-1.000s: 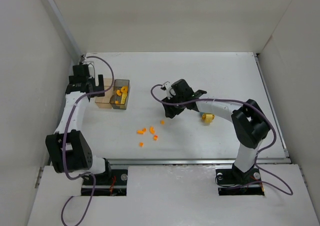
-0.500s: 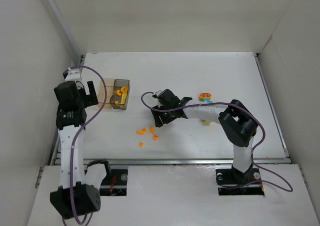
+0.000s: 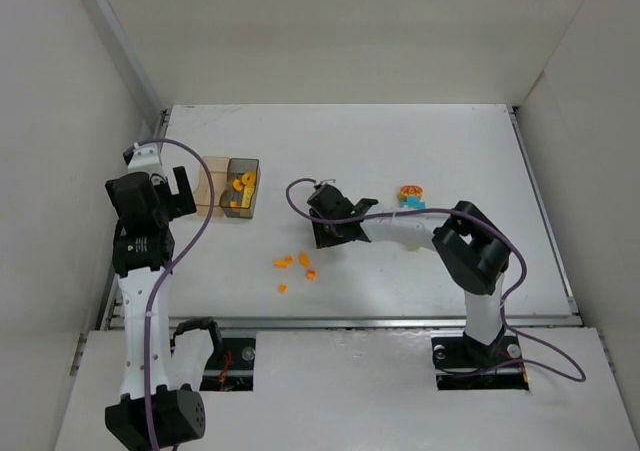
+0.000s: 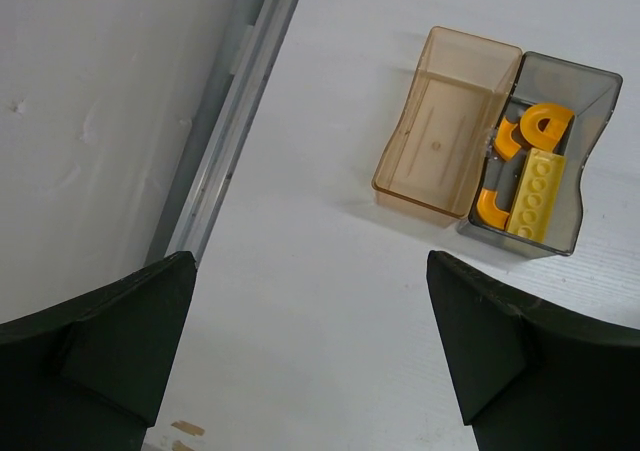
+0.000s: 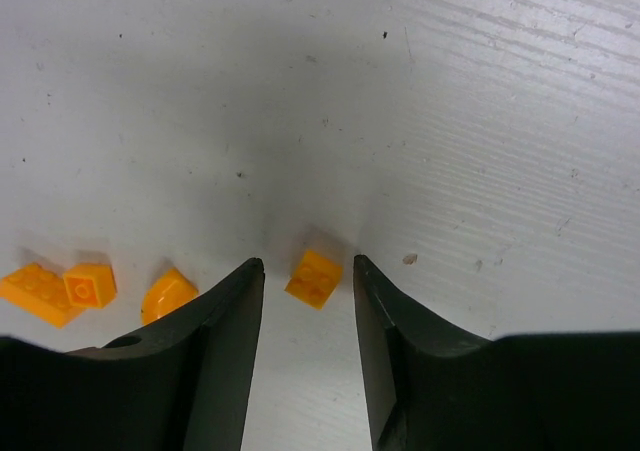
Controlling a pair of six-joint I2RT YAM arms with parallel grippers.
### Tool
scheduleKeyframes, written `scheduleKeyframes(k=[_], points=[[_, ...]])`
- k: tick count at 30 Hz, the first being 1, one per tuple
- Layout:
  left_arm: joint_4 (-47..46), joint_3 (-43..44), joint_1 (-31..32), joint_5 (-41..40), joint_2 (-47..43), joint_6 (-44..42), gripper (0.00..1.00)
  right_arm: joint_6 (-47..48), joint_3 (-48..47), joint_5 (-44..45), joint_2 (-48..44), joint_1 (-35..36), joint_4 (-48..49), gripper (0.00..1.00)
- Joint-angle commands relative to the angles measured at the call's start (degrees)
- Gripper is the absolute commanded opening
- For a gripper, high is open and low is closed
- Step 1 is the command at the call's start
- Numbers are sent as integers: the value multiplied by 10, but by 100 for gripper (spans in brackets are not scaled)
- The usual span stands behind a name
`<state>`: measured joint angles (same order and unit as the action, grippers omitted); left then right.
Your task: Sort the legos into containers by color
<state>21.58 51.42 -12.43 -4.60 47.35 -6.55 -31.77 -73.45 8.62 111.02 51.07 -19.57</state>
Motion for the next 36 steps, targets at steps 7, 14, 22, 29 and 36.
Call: scheduleKeyframes(k=[7, 14, 22, 29, 36], points=[[-26, -7, 8, -7, -9, 4, 100, -62, 28, 26, 15, 21, -33, 40], [-26, -7, 19, -1, -9, 4, 100, -67, 22, 31, 20, 26, -44, 8], [-26, -7, 24, -7, -9, -1, 100, 12, -86, 38, 15, 26, -31, 0], [-26, -12, 24, -23, -9, -1, 100, 99, -256, 23, 73, 26, 64, 0], [-37, -23, 24, -55, -4, -1, 100, 132, -479, -20, 233, 26, 101, 0]])
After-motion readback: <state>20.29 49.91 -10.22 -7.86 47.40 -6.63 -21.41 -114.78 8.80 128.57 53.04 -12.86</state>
